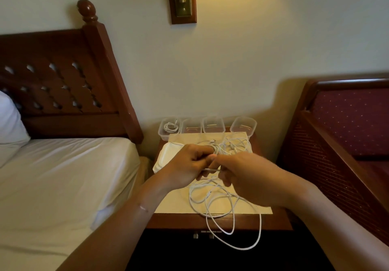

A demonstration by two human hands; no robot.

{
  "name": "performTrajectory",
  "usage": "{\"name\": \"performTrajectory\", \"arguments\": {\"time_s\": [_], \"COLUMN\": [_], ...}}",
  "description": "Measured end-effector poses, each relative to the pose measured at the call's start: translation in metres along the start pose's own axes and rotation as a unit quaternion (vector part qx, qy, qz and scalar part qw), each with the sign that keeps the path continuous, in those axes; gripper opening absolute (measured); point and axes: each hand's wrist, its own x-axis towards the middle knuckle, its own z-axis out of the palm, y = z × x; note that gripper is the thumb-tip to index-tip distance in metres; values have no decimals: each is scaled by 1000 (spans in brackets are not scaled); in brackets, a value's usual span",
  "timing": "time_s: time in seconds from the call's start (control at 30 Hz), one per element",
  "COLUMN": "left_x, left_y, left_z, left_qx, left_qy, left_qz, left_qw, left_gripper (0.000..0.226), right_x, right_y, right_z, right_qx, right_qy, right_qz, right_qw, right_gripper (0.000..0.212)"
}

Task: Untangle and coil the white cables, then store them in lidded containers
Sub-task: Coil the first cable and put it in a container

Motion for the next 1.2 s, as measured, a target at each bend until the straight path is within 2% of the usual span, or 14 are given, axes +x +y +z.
{"name": "performTrajectory", "arguments": {"time_s": [0.13, 0.2, 0.3, 0.4, 0.5, 0.6, 0.77, 0.87, 0.93, 1.03, 1.1, 1.2], "left_x": [-10, -15, -22, -28, -31, -32, -26, -23, -20, -13, -11, -10], "left_y": [-5, -3, 0, 8, 21, 33, 50, 61, 66, 68, 67, 70], "left_z": [4, 7, 13, 18, 20, 22, 26, 30, 32, 34, 35, 42], "left_qx": [-103, -160, -266, -365, -406, -447, -496, -490, -496, -517, -503, -452], "left_qy": [-30, -30, -31, -57, -86, -98, -40, 9, 46, 88, 119, 175], "left_qz": [-20, -22, -42, -45, -30, -12, -33, -54, -70, -94, -118, -139], "left_qw": [994, 986, 963, 928, 909, 889, 867, 870, 864, 846, 848, 863], "left_gripper": [36, 41, 46, 46, 40, 34, 33, 34, 34, 33, 38, 47], "right_x": [4, 5, 11, 17, 16, 9, -3, -6, -5, -5, -3, -1], "right_y": [9, 14, 32, 49, 53, 46, 22, 12, 6, 2, 4, 6], "right_z": [-5, -1, 8, 13, 17, 18, 38, 49, 50, 46, 46, 44], "right_qx": [-94, -98, -68, 66, 173, 267, 472, 519, 488, 420, 368, 325], "right_qy": [154, 251, 330, 351, 355, 342, 325, 343, 359, 351, 362, 402], "right_qz": [-13, -82, -149, -186, -214, -205, -125, -86, -85, -72, -58, -19], "right_qw": [984, 959, 930, 915, 893, 877, 810, 778, 791, 834, 855, 856], "right_gripper": [15, 14, 12, 16, 18, 19, 28, 36, 38, 36, 31, 20]}}
